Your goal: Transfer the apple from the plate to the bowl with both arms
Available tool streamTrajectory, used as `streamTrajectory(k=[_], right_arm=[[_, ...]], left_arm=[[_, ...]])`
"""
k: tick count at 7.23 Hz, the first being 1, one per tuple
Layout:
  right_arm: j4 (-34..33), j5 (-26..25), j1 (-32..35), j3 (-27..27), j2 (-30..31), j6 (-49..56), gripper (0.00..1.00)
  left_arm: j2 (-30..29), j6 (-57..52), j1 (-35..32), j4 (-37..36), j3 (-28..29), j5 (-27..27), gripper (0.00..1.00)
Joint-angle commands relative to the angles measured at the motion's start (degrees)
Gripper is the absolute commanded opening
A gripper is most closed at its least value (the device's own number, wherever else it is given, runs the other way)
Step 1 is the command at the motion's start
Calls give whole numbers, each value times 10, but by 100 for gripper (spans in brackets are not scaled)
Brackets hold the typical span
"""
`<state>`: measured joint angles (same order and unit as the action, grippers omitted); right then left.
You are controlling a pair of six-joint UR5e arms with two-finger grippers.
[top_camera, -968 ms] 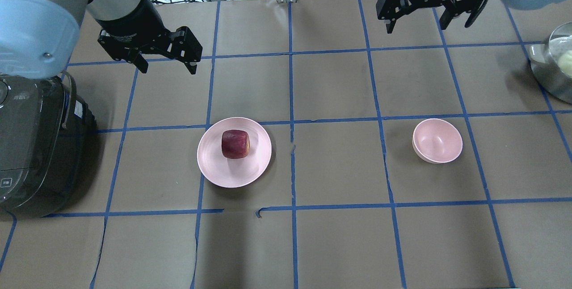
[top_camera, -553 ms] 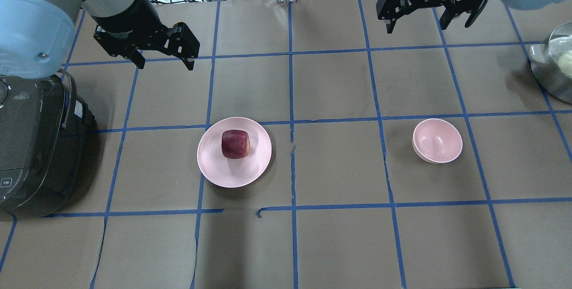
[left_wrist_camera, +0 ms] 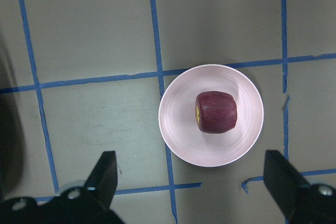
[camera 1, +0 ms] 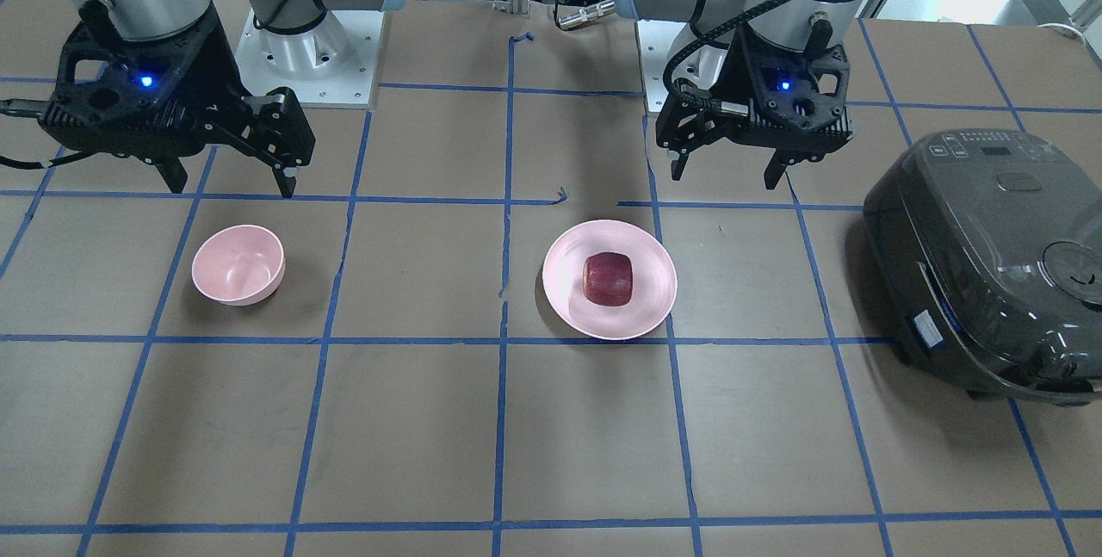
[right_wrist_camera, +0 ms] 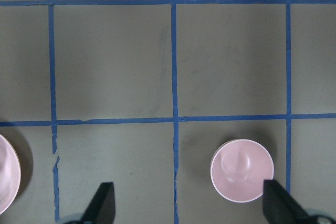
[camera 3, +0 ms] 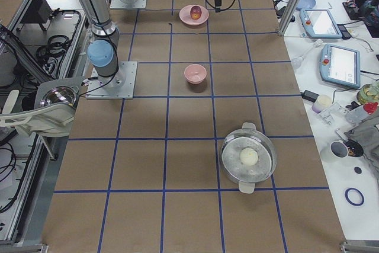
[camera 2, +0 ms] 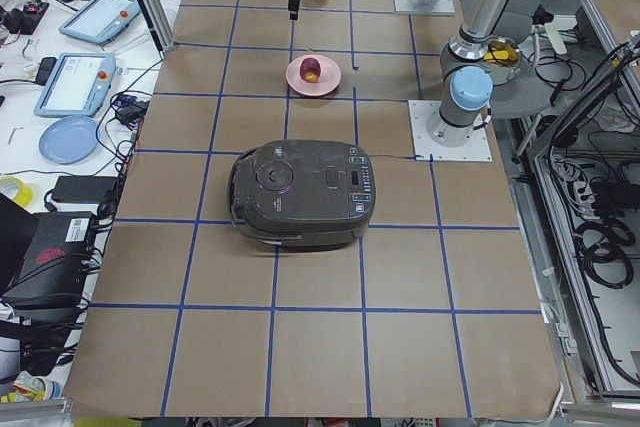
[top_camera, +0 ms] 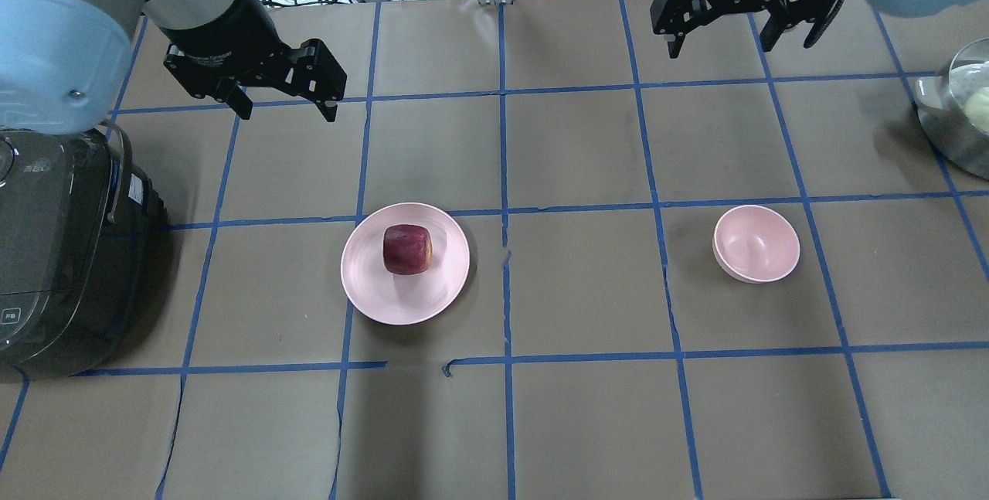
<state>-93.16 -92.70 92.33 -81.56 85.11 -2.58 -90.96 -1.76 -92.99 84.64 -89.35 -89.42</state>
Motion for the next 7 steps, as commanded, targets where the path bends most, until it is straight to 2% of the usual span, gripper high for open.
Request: streamTrajectory(k=[1,3,4,5,7], right_arm=[[-1,1,0,0,0,0,100],[0,-2,0,-1,0,0,100],[1,-3,0,-2,0,-1,100],[3,-2,-8,-6,-2,5,100],[-2,-1,-48,-40,-7,33,100]], left_arm=[[-1,0,0,0,1,2,100],[-7,10,-5,-10,-28,-1,100],[-21,14,-3,-32,-58,17,100],[-35,18,-24,-85,-97,52,100],[-57,29,-44,-193,-181,27,100]])
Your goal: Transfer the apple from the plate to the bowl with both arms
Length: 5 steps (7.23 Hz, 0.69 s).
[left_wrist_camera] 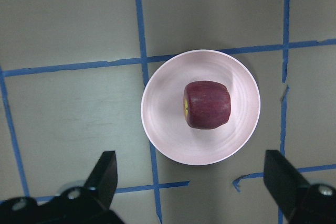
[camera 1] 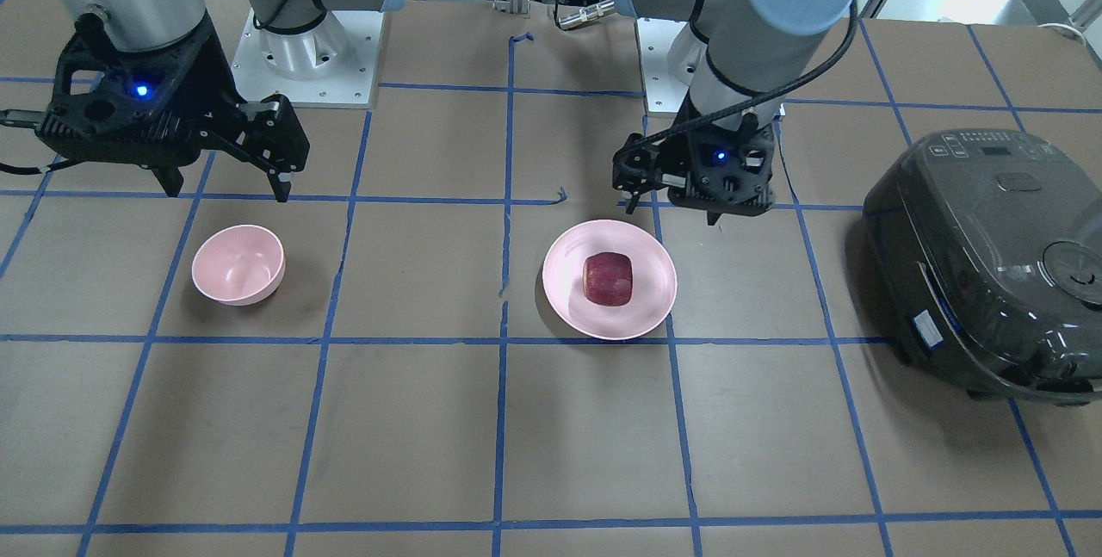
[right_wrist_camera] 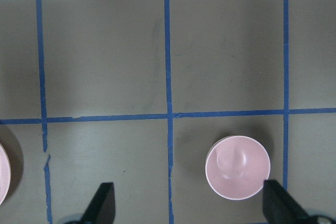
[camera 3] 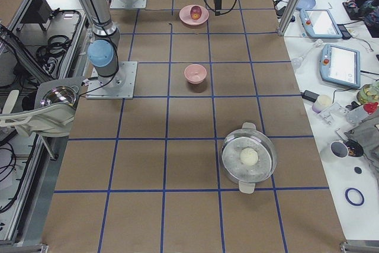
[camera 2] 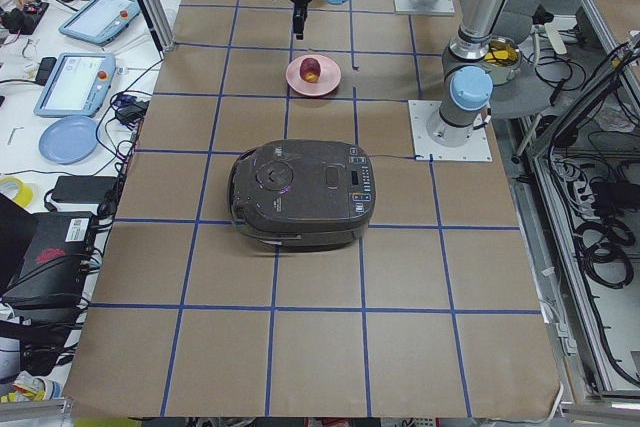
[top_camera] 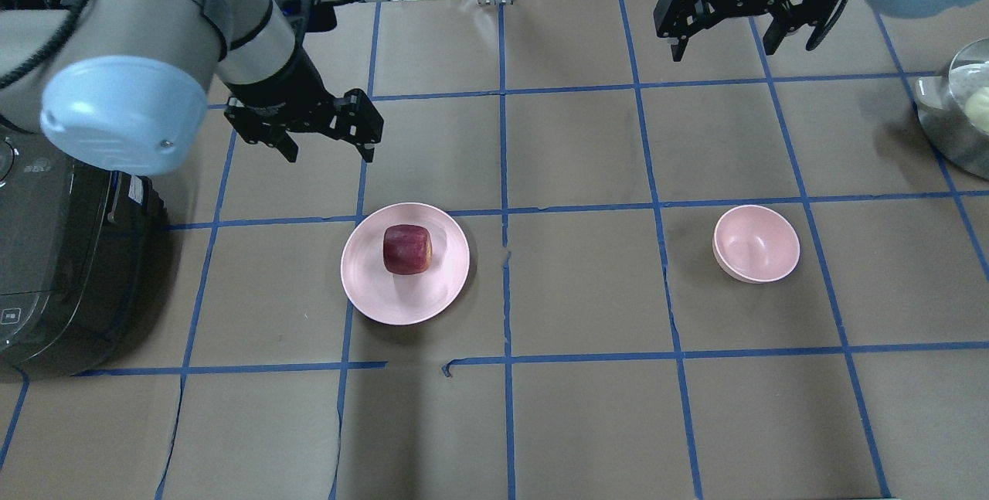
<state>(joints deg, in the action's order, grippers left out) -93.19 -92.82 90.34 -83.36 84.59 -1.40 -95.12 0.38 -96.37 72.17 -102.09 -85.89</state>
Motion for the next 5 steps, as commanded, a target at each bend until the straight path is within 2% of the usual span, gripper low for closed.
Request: streamTrajectory(k=[1,2,5], right_arm=[[-9,6,-85,-58,-2,92,100],[-44,12,-141,-96,-4,148,100],[-213,24,-206,-250,-35,210,100]], left_arm=[[-24,7,-12,-90,-93,-8,97],[-43,10,-12,-154,-113,-6,96],[-79,12,-15,-175,-122,-2,96]])
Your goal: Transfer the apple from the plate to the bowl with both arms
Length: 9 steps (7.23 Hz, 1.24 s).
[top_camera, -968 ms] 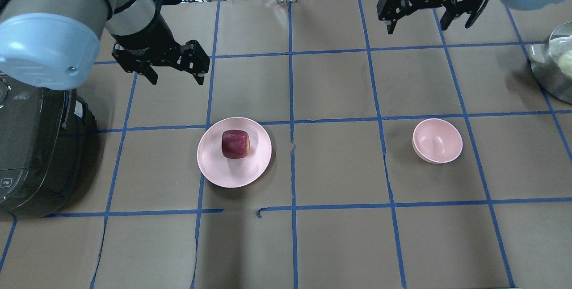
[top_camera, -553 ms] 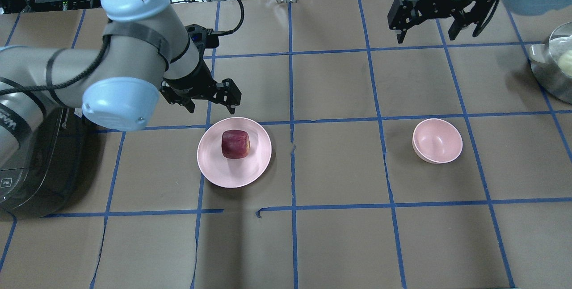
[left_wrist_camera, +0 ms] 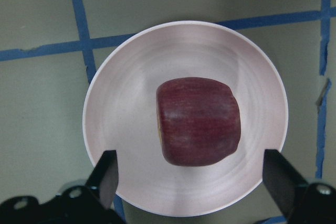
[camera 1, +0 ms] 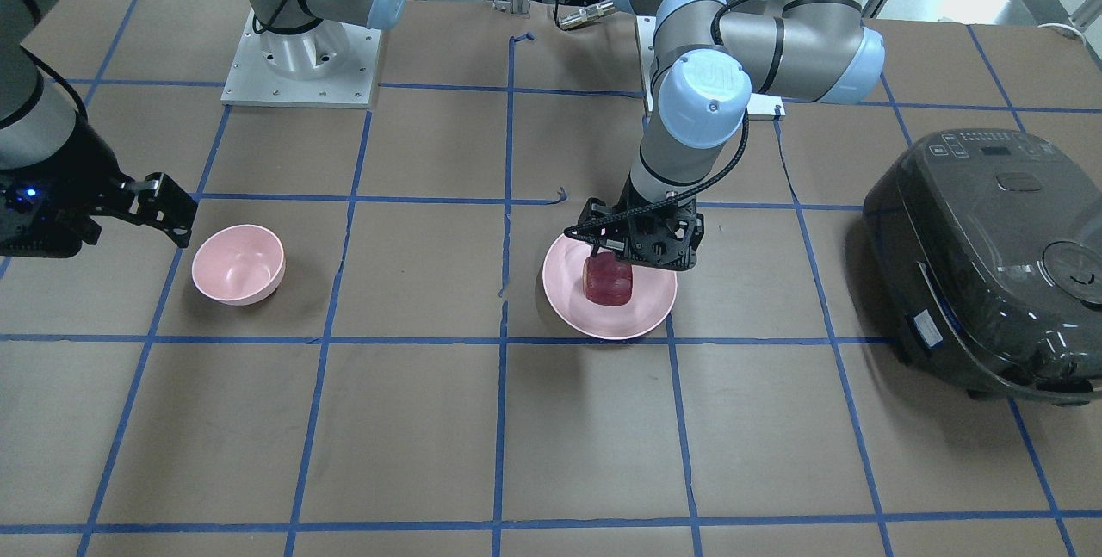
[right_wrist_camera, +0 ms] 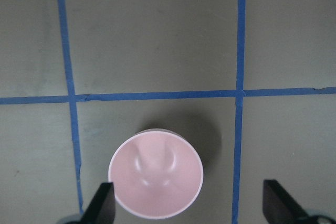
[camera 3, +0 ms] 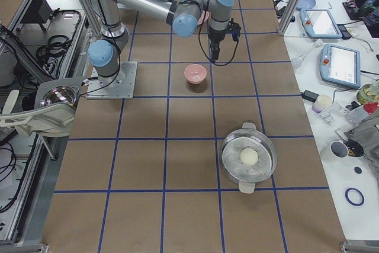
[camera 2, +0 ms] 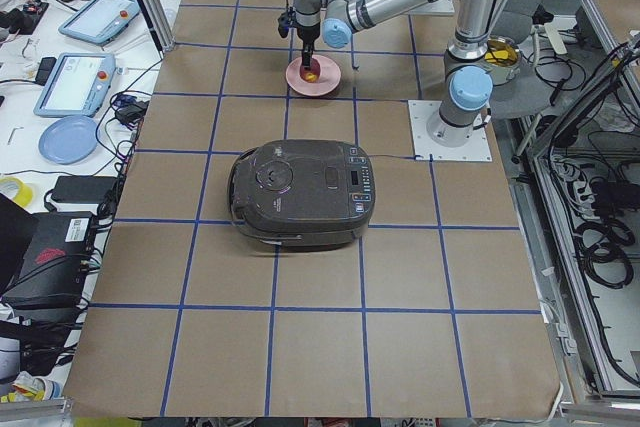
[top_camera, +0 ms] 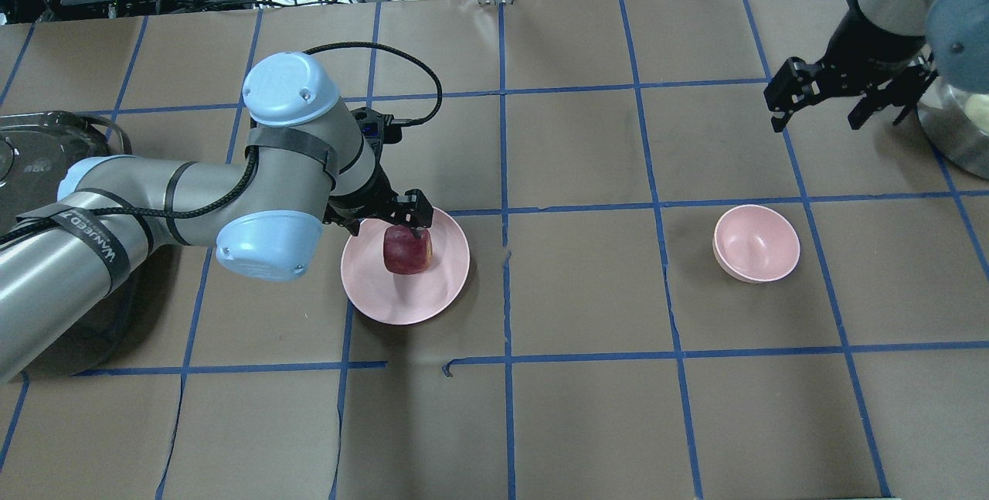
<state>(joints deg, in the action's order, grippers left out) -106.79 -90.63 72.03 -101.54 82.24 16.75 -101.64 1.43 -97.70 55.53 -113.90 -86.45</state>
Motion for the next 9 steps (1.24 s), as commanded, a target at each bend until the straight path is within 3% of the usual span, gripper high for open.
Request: streamTrajectory(k=[1,2,4,5,6,7,9], right_arm=[[-134,2,-23,-121,-15,30,100],[-181,3,-23,-164,-25,29,95],[-207,-5,-23,-191,-40,32,70],[-209,-7,-23,-195,-40,37,43],[-213,-9,-23,-196,-40,43,9],[-213,-28,-24,-196,-40,49,0],[-213,-33,-24,-191,-38,50,0]], left_arm=[[-27,19,-3,-29,-5,7,96],[-39,37,-14,-41,-5,4,96],[-51,40,-21,-54,-14,-2,96],[-58,42,-22,-63,-16,-2,96],[-61,44,-22,-71,-13,-1,96],[-61,43,-23,-78,-13,-2,95],[-60,32,-23,-80,-12,-1,82]])
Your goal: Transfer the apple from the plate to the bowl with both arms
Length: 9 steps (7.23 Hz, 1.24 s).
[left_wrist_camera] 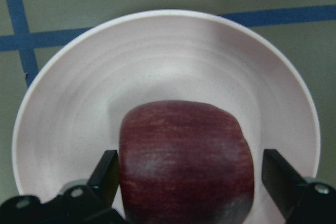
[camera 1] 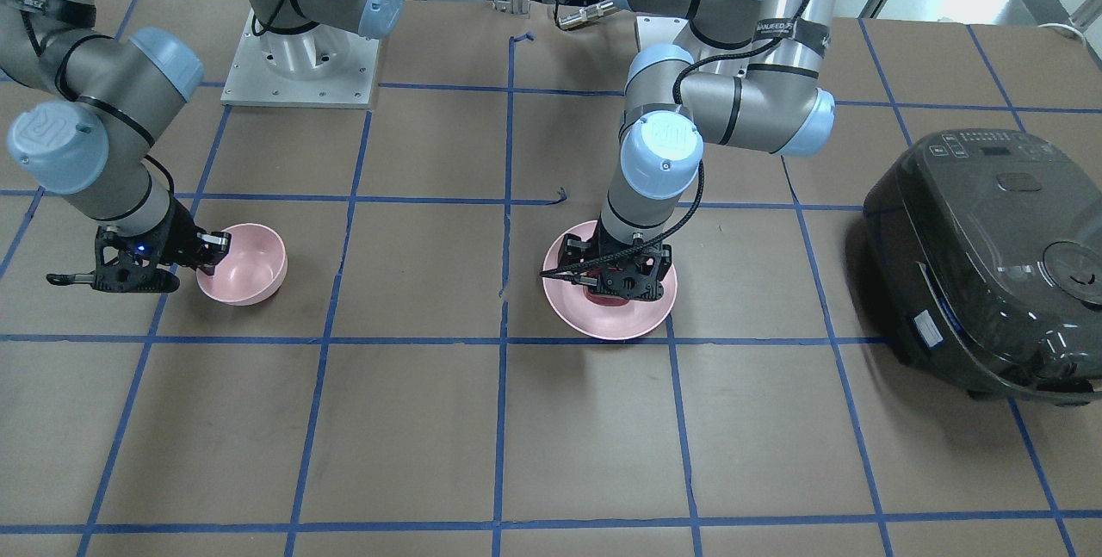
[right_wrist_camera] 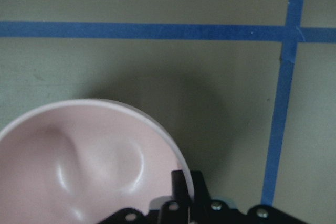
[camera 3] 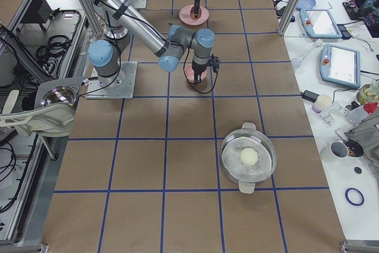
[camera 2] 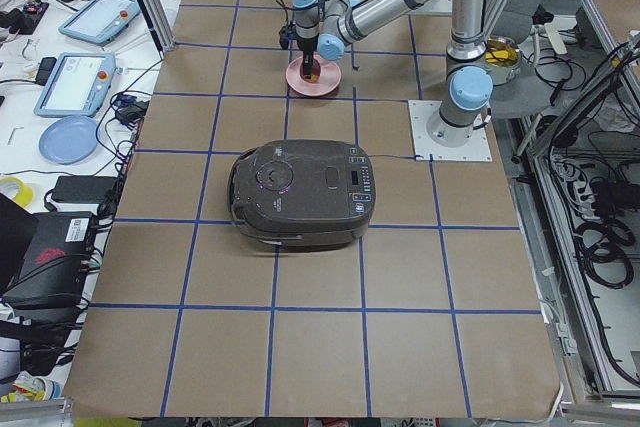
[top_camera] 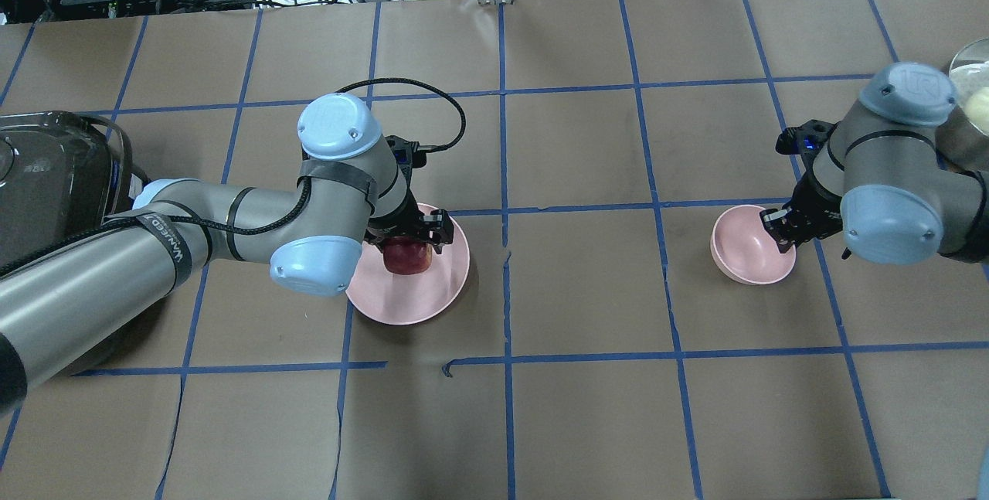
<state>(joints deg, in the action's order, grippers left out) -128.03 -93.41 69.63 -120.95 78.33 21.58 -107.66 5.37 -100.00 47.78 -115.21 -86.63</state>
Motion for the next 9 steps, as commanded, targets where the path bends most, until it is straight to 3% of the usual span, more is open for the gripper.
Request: streamTrajectory(k=[1,2,3,5,6,9], right_arm=[[4,2,1,7,5,-3,0],[9,22,7,25,2,-20,0],[38,77,15,48,2,-60,0],[51,91,122,68,-3,-187,0],[44,92,182,70,-12,-222,0],[41,94,243,48,-25,-232,0]], left_arm=[[3,-11,0,-5,3,1,77],[5,-12,0,-5,3,1,63],[6,-10,-5,-5,1,1,48],[25,-9,-6,-6,9,0,45],[33,-10,-5,-2,9,-2,38],[42,1,-5,21,18,-5,34]])
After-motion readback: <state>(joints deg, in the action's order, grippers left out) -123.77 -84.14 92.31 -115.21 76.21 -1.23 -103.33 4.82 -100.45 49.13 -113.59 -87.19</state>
